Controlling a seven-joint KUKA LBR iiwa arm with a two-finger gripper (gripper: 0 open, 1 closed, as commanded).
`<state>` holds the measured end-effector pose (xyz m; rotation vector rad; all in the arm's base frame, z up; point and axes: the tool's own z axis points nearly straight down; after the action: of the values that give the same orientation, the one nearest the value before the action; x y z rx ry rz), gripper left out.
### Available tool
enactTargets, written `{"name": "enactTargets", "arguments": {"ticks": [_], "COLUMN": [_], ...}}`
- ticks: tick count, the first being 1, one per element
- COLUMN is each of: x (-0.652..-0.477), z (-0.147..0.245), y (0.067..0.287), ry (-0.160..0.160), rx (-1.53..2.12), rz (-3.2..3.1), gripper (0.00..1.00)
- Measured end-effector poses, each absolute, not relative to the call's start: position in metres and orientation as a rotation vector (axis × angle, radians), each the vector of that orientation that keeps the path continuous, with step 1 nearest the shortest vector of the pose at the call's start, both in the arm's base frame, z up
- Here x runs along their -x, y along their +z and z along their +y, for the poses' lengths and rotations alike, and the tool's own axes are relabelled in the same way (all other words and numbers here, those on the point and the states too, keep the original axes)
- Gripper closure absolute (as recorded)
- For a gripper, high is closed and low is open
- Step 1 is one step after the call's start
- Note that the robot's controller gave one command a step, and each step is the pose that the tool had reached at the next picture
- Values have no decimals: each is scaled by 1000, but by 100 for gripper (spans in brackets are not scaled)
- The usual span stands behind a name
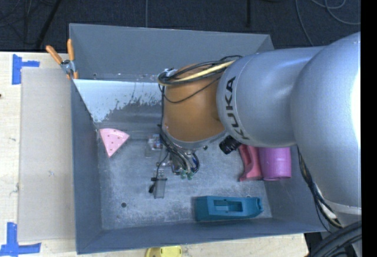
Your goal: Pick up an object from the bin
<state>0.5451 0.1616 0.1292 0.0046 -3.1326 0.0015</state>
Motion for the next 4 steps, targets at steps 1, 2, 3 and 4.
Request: {"name": "enactTargets", "arguments": {"ticks": [1,2,3,4], "x": [-546,-594,-607,-615], "z": [161,134,111,54], "y": [134,94,101,108], "ry": [0,-5,-1,2], "rx": [3,-198,-255,-138], "rz": [-3139,-3143,-3128,-3139], "gripper": [0,0,0,0]}}
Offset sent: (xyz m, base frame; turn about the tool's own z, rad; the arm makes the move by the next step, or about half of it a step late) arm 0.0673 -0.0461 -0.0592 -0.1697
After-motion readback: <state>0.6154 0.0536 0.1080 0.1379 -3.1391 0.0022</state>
